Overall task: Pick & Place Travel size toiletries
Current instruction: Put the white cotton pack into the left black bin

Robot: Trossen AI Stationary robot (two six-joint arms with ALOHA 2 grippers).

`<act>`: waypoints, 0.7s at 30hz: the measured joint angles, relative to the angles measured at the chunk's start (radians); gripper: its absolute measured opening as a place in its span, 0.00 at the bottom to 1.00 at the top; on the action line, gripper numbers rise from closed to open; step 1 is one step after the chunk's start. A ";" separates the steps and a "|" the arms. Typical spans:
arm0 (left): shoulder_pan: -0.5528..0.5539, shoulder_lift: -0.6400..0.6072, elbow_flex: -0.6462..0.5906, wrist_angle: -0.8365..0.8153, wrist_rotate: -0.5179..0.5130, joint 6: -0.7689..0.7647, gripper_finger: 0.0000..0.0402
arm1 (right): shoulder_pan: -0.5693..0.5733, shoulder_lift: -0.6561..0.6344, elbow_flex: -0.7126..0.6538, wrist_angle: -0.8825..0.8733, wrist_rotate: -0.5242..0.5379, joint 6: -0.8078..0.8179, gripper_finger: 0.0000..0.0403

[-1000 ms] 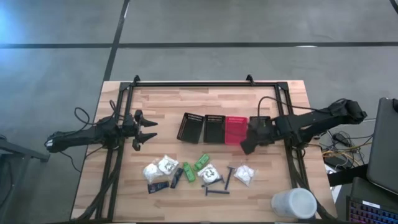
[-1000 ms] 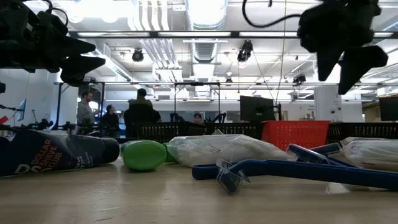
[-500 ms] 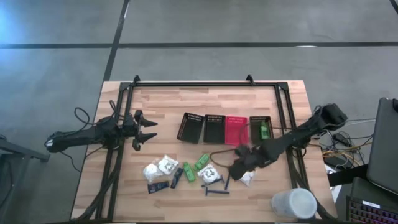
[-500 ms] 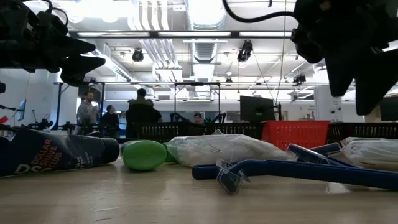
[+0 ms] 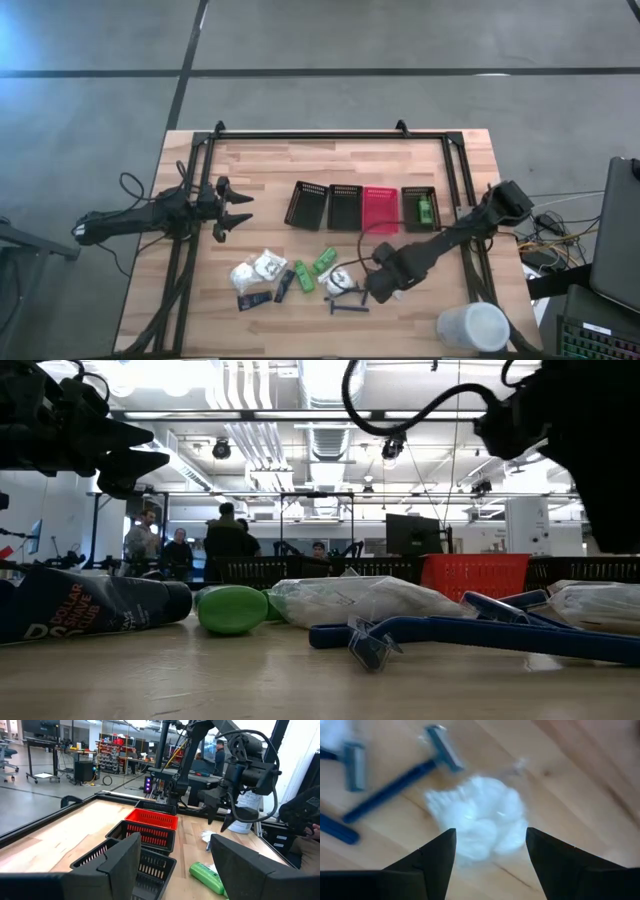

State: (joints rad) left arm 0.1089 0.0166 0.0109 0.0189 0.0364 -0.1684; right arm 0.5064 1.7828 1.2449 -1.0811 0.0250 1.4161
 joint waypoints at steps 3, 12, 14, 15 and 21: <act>0.000 0.000 0.000 0.000 0.000 0.000 0.61 | 0.002 -0.022 -0.018 -0.008 -0.005 -0.030 0.59; 0.000 0.000 0.000 0.000 -0.002 0.000 0.61 | -0.037 -0.180 -0.191 0.059 -0.010 -0.131 0.59; 0.000 0.000 0.000 0.000 -0.002 0.000 0.61 | -0.053 -0.215 -0.242 0.103 -0.012 -0.147 0.57; 0.000 0.000 0.000 0.000 -0.002 0.000 0.61 | -0.057 -0.231 -0.266 0.134 -0.021 -0.154 0.56; 0.000 0.000 0.000 0.001 -0.003 0.000 0.61 | -0.055 -0.281 -0.394 0.231 -0.052 -0.153 0.53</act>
State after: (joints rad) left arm 0.1089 0.0166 0.0109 0.0196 0.0338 -0.1684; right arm 0.4517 1.5020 0.8513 -0.8505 -0.0269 1.2632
